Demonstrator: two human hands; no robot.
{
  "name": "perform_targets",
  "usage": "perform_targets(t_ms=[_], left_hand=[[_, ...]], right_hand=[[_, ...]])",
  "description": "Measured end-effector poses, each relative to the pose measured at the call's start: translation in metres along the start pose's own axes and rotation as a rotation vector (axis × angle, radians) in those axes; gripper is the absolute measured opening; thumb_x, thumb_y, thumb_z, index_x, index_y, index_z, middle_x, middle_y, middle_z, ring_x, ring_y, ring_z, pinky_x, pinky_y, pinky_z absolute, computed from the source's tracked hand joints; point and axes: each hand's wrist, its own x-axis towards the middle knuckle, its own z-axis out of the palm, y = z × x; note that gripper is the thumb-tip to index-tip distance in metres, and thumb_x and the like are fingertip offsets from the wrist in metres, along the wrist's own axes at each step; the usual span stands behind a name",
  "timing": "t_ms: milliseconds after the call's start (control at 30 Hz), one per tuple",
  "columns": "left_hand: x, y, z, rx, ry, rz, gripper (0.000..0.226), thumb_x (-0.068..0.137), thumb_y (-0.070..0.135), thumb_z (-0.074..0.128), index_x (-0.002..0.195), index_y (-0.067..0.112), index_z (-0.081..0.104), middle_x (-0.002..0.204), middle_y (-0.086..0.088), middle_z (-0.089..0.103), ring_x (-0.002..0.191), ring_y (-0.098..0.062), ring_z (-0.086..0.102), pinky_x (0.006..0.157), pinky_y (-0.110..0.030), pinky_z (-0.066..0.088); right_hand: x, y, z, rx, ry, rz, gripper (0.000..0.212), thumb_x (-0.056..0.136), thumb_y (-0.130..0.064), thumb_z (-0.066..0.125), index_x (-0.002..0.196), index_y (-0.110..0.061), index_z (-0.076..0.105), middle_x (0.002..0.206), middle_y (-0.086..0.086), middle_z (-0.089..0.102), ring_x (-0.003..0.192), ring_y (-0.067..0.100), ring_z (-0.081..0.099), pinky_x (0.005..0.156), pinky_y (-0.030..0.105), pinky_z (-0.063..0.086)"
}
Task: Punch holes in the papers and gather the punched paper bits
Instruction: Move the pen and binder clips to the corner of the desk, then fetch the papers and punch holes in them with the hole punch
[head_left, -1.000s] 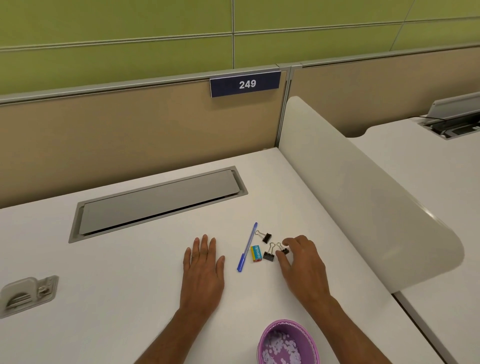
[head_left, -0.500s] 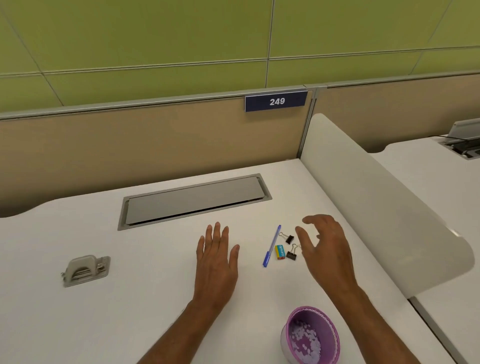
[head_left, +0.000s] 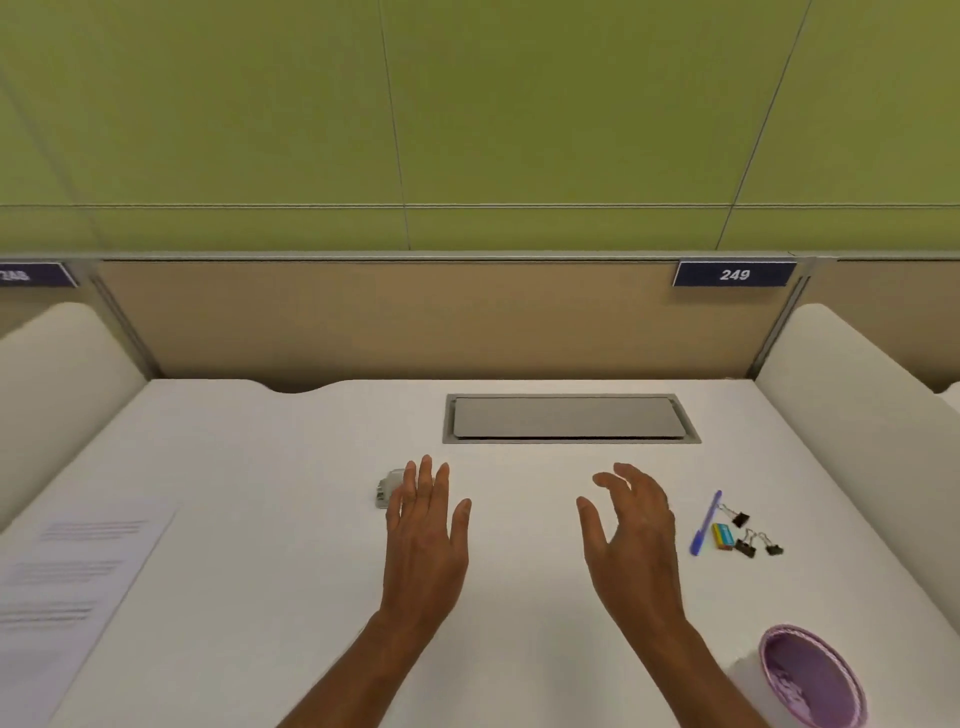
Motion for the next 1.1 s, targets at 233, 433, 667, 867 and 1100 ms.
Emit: perform_targets(t_ms=[233, 433, 667, 867, 1100], left_hand=[[-0.031, -0.09, -0.105, 0.052, 0.045, -0.067, 0.055, 0.103, 0.039, 0.039, 0.152, 0.016, 0.032, 0.163, -0.002, 0.02, 0.152, -0.015, 0.007, 0.124, -0.043, 0.012], [-0.056, -0.152, -0.166, 0.086, 0.088, -0.143, 0.055, 0.102, 0.041, 0.039, 0.152, 0.017, 0.035, 0.163, -0.001, 0.022, 0.152, -0.014, 0.008, 0.124, -0.043, 0.014], [-0.074, -0.209, -0.211, 0.161, 0.157, -0.282, 0.056, 0.102, 0.04, 0.041, 0.15, 0.013, 0.037, 0.161, -0.005, 0.025, 0.151, -0.018, 0.012, 0.124, -0.043, 0.012], [-0.091, -0.266, -0.23, 0.236, 0.133, -0.393, 0.066, 0.098, 0.049, 0.028, 0.147, 0.007, 0.041, 0.159, -0.011, 0.03, 0.151, -0.025, 0.018, 0.123, -0.043, 0.013], [-0.084, -0.352, -0.239, 0.263, 0.069, -0.485, 0.053, 0.098, 0.025, 0.054, 0.144, 0.002, 0.044, 0.157, -0.016, 0.034, 0.15, -0.03, 0.021, 0.122, -0.047, 0.015]], right_hand=[[-0.071, -0.102, 0.071, -0.065, -0.094, -0.105, 0.032, 0.092, -0.021, 0.067, 0.122, -0.012, 0.063, 0.139, 0.011, 0.056, 0.138, 0.029, 0.042, 0.107, 0.048, 0.04], [-0.116, -0.165, 0.123, -0.077, -0.198, -0.162, 0.042, 0.096, -0.028, 0.061, 0.134, -0.011, 0.056, 0.155, 0.012, 0.042, 0.15, 0.031, 0.027, 0.116, 0.047, 0.029], [-0.139, -0.212, 0.172, 0.027, -0.345, -0.287, 0.044, 0.101, -0.034, 0.052, 0.141, -0.016, 0.05, 0.163, 0.004, 0.029, 0.154, 0.023, 0.012, 0.121, 0.041, 0.02], [-0.149, -0.234, 0.216, 0.042, -0.458, -0.372, 0.044, 0.102, -0.036, 0.047, 0.141, -0.016, 0.048, 0.163, 0.005, 0.027, 0.154, 0.024, 0.012, 0.121, 0.037, 0.017], [-0.148, -0.274, 0.272, 0.032, -0.542, -0.361, 0.047, 0.102, -0.036, 0.045, 0.143, -0.013, 0.046, 0.164, 0.009, 0.026, 0.153, 0.028, 0.016, 0.121, 0.041, 0.02]])
